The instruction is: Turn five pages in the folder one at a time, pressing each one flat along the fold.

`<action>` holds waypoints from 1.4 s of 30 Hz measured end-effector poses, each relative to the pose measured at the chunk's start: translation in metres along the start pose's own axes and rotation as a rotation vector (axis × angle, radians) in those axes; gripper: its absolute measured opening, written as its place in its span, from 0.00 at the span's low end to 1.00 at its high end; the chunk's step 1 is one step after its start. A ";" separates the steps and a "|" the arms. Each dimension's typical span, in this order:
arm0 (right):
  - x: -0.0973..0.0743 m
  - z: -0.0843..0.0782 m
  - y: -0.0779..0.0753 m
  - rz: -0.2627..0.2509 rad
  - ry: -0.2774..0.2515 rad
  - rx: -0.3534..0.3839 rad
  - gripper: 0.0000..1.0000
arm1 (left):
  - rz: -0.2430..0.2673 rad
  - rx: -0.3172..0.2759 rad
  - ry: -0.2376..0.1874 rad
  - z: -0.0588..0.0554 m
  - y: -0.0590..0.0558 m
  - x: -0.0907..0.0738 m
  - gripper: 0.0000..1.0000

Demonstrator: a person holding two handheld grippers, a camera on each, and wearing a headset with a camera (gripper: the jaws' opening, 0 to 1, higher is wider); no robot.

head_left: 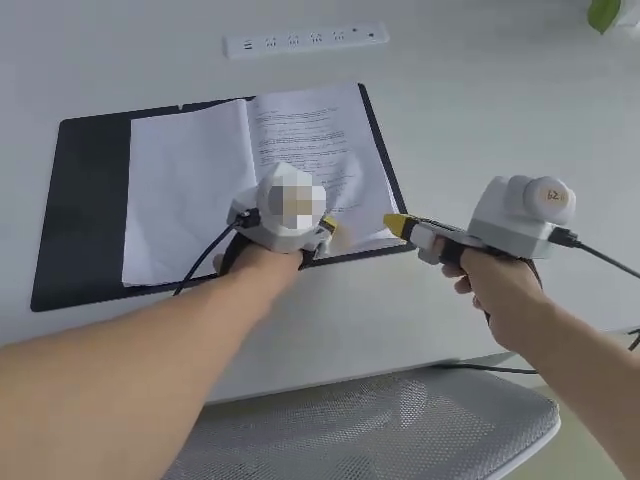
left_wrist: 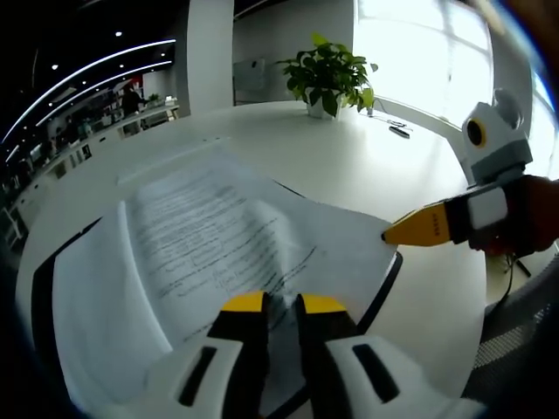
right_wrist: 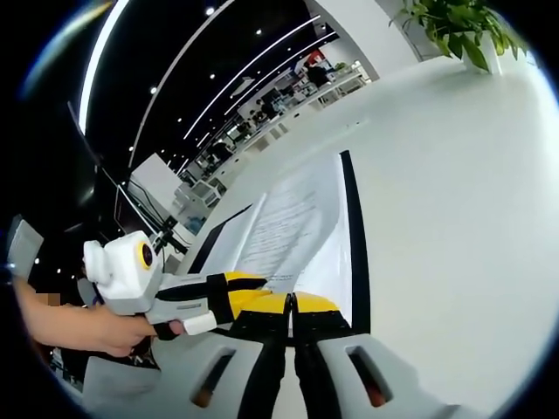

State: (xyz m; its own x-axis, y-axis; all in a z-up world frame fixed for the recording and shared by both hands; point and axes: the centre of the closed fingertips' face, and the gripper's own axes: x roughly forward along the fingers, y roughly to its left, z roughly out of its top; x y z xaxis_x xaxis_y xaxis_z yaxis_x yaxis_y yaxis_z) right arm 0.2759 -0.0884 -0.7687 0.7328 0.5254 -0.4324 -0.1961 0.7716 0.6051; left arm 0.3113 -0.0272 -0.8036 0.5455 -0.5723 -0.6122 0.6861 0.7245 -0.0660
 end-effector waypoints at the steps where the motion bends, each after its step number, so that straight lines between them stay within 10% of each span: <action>1: 0.000 0.000 0.001 0.001 0.000 -0.006 0.00 | 0.000 -0.008 -0.003 0.000 0.000 -0.001 0.11; 16: -0.008 0.028 0.050 0.127 -0.079 -0.076 0.00 | -0.007 -0.103 -0.025 -0.004 0.010 -0.037 0.15; 31: 0.000 0.039 0.131 0.302 -0.084 -0.218 0.00 | 0.071 -0.192 -0.126 0.011 0.047 -0.129 0.18; 42: 0.018 0.022 0.180 0.388 -0.043 -0.270 0.00 | 0.130 -0.214 -0.171 -0.001 0.075 -0.189 0.18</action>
State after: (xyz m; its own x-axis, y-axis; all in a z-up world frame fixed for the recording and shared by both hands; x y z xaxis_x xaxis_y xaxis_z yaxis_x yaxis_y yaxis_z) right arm 0.2685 0.0519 -0.6527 0.5974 0.7821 -0.1772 -0.6189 0.5902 0.5183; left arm 0.2588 0.1352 -0.6942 0.7078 -0.5124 -0.4862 0.4979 0.8502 -0.1711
